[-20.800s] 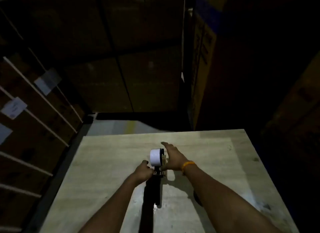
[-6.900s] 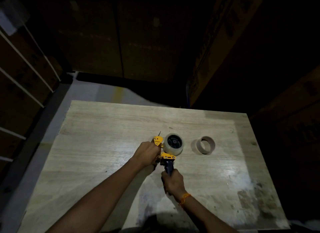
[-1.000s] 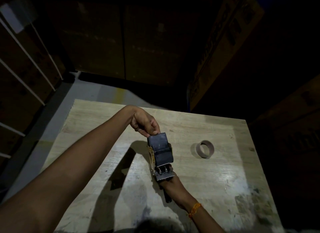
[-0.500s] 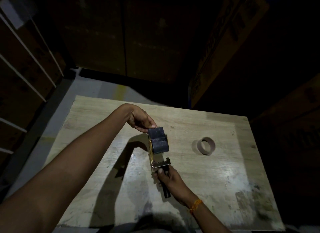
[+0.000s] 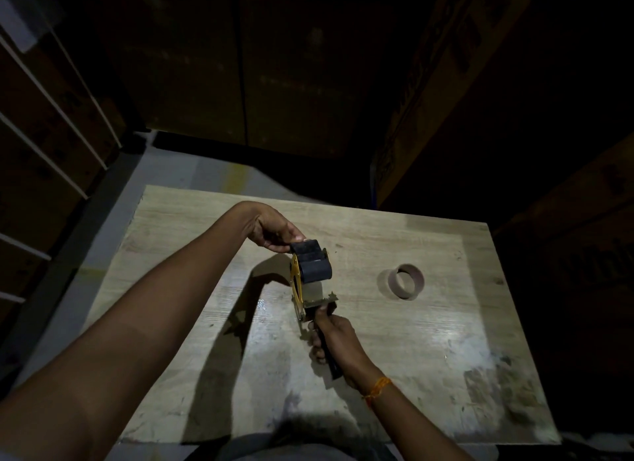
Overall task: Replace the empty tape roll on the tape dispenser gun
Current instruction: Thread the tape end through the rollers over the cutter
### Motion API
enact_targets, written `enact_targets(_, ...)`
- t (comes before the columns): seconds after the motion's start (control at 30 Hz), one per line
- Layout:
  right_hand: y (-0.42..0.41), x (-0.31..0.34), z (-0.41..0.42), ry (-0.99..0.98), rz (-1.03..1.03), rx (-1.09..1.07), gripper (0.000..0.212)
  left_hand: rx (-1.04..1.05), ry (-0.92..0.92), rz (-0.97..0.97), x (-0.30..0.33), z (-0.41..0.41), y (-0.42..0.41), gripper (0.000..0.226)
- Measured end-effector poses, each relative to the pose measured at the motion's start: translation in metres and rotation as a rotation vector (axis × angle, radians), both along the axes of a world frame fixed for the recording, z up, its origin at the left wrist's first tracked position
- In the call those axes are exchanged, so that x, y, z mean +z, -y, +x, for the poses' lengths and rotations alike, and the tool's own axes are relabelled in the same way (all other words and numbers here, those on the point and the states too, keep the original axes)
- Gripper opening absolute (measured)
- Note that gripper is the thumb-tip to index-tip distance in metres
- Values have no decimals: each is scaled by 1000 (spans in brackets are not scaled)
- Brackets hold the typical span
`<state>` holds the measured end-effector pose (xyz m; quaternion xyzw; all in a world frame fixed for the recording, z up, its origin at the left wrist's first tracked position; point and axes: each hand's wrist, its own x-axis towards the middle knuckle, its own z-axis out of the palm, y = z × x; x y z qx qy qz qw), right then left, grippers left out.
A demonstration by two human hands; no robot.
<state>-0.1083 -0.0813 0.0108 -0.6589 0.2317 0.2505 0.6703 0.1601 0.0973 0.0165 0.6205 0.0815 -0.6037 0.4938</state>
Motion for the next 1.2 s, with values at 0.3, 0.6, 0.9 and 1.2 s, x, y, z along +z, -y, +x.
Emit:
enact_targets(0.3,-10,7,11,-173,-91,-10,79,12,-3,-8,7,5,6,31)
enact_targets(0.6,4,1,11,-193,124,53,83,-25,-3,-6,19,2,6,45)
enact_targets(0.9,8,-26,13,-111,36,35,89,-78,159,90,8,-23,15,32)
enact_targets(1.2,13,-27,38,-193,-92,51,109,-64,447,203,-9,-26,19,11)
